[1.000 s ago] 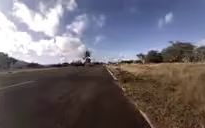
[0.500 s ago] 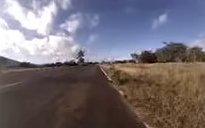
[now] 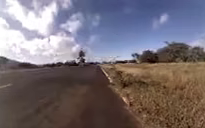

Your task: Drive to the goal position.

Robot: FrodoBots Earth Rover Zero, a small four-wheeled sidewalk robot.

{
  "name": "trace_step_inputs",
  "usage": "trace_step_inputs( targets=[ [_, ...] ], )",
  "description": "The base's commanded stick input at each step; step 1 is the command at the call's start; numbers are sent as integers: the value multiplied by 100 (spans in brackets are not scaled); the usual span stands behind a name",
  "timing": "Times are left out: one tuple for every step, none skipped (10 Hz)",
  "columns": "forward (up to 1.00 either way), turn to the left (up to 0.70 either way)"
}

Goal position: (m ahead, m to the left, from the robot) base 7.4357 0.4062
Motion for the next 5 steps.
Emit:
trace_step_inputs(
  targets=[
    [70, 0],
    [70, 0],
    [70, 0],
    [70, 0],
    [70, 0]
  ],
)
